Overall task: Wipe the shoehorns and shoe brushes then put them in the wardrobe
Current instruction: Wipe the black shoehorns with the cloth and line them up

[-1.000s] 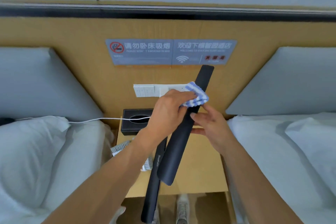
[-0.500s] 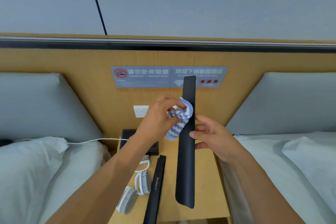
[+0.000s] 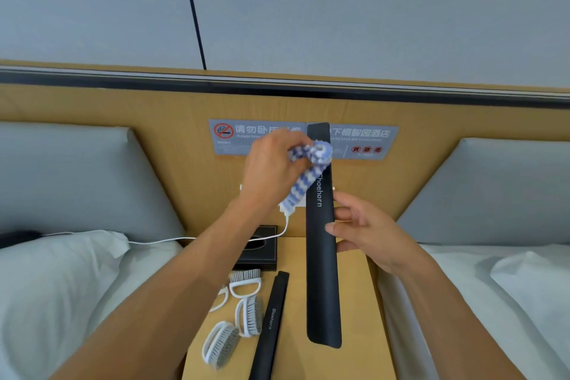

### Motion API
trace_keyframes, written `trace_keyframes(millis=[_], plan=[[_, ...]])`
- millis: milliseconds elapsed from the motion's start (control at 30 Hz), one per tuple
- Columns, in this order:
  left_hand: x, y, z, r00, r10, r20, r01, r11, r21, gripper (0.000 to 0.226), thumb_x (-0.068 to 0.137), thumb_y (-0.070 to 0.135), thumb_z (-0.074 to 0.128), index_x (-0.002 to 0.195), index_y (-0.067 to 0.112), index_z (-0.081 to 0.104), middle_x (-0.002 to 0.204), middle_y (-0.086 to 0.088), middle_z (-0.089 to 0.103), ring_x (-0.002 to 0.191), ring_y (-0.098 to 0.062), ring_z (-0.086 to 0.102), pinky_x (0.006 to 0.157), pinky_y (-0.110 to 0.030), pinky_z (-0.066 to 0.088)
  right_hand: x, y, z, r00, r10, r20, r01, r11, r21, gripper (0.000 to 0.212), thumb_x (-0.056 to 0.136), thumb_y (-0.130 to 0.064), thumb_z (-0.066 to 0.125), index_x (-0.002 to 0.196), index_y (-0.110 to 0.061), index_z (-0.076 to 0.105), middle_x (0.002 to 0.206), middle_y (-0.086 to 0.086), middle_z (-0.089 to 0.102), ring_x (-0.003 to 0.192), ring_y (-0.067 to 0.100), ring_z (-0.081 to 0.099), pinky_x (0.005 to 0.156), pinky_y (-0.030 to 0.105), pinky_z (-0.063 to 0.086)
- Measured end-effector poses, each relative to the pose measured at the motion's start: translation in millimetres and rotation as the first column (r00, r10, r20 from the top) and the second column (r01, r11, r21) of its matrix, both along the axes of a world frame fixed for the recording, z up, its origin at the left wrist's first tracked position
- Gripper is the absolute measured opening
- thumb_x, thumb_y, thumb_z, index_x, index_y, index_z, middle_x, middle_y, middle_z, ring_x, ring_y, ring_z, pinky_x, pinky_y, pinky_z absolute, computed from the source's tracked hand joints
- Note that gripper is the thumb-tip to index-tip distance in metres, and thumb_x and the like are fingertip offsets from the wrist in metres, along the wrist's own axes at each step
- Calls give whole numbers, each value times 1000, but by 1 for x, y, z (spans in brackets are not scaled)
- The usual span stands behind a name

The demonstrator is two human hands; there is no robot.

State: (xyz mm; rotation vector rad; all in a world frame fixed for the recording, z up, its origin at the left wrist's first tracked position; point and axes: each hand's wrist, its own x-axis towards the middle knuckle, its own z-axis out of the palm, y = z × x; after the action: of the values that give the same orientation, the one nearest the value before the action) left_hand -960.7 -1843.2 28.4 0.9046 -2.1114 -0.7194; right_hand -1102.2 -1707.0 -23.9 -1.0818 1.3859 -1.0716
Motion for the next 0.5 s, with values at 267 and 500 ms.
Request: trace_keyframes(millis=[267, 500], plan=[[-19, -22, 63, 995, 95, 0, -91, 945, -315, 21, 81, 12, 66, 99, 17, 77, 88, -11, 63, 84, -29, 57, 74, -39, 45, 14, 4, 12, 999, 35, 26, -32, 994, -103, 50, 97, 7, 51, 131, -29, 56, 114, 8, 73, 103, 27, 71, 83, 38, 61], [-21, 5, 45, 999, 31, 30, -20, 949, -315, 22, 76, 5, 62, 91, 13, 76, 83, -9, 59, 69, -28, 57, 58, -37, 46, 19, -7, 12, 985, -111, 133, 132, 978, -163, 49, 94, 11, 53, 131, -21, 57, 115, 14, 72, 100, 29, 71, 77, 38, 61]])
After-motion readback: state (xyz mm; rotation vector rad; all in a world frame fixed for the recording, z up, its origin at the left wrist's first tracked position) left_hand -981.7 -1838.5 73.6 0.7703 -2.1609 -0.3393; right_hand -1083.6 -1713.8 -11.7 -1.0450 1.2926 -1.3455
